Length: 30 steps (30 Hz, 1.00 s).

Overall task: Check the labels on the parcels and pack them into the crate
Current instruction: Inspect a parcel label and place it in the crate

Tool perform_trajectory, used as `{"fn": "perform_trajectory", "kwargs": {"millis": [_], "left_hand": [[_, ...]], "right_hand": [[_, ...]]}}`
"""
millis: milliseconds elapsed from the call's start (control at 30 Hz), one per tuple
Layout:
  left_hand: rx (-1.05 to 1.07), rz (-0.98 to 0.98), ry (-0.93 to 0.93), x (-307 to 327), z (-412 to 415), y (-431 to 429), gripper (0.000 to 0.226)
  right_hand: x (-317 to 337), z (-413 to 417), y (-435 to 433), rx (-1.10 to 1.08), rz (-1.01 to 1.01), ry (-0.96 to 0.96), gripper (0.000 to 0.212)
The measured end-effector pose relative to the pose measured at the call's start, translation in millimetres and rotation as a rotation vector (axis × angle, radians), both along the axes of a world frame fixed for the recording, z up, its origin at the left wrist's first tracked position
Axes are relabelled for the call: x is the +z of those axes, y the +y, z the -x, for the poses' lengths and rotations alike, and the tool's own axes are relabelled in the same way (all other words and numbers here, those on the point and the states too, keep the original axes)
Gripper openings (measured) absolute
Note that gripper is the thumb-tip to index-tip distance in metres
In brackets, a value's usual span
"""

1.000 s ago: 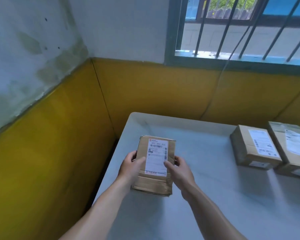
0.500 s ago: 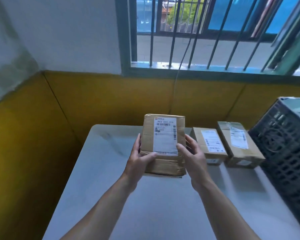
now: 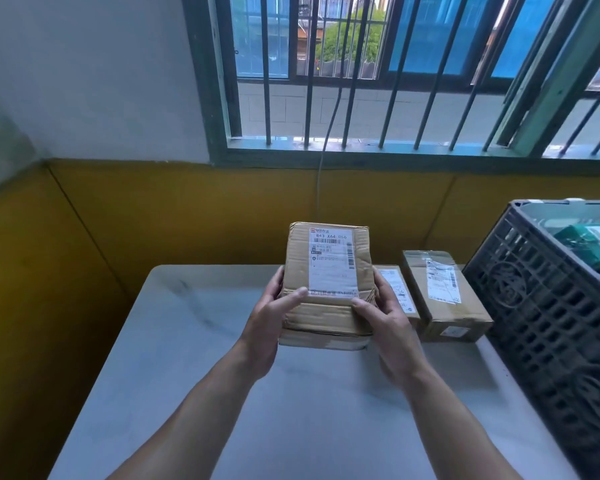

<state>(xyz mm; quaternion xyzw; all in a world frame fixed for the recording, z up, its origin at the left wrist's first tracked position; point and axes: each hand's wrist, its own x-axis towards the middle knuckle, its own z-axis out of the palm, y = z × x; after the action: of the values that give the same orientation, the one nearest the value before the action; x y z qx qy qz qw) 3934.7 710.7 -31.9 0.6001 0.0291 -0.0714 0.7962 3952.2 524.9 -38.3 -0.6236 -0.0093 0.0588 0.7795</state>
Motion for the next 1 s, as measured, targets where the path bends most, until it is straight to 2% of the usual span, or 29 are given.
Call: {"fn": "perform_trajectory", "kwargs": {"millis": [200,333,400,433,500,567,800,1000], "left_hand": [[0.033,0.011,-0.020,-1.2,-0.7,-5.6,0.073],[0.031,-0.026,0.001,4.9,-2.0,-6.1,0.087],[0.030,-0.012,0.052,11.3,-7.0,-6.1,0.092],[0.030,-0.007,0.079,14.0,-9.5,-6.3,0.091],[0.043,-0.020,0.095,16.7,-13.0,-6.7,0.075],[0.057,-0.017,0.094,16.1,-12.3,-6.7,0.060],[0.046,-0.007,0.102,11.4,-7.3,-3.2,0.073],[0.142,-0.033,0.117,14.8,-12.6,4.2,0.054]], "right_hand": [[-0.1,-7.0,-6.5,-0.007,-0.040,0.016,0.061],[-0.2,-14.0,-9.0,-0.032,-0.064,0.040,0.044],[-1.3,-13.8,-9.2,-0.031,-0.062,0.034,0.044],[-1.5,-13.1,-8.9,-0.022,-0.054,0.032,0.049],[-1.9,-11.3,-7.9,-0.004,-0.036,0.029,0.057],[-1.4,-12.1,-7.9,-0.007,-0.041,0.020,0.054],[9.3,-19.2,-4.4,0.003,0.043,-0.028,0.049],[8.6,-15.1,2.7,0.040,0.056,-0.011,0.074]]}}
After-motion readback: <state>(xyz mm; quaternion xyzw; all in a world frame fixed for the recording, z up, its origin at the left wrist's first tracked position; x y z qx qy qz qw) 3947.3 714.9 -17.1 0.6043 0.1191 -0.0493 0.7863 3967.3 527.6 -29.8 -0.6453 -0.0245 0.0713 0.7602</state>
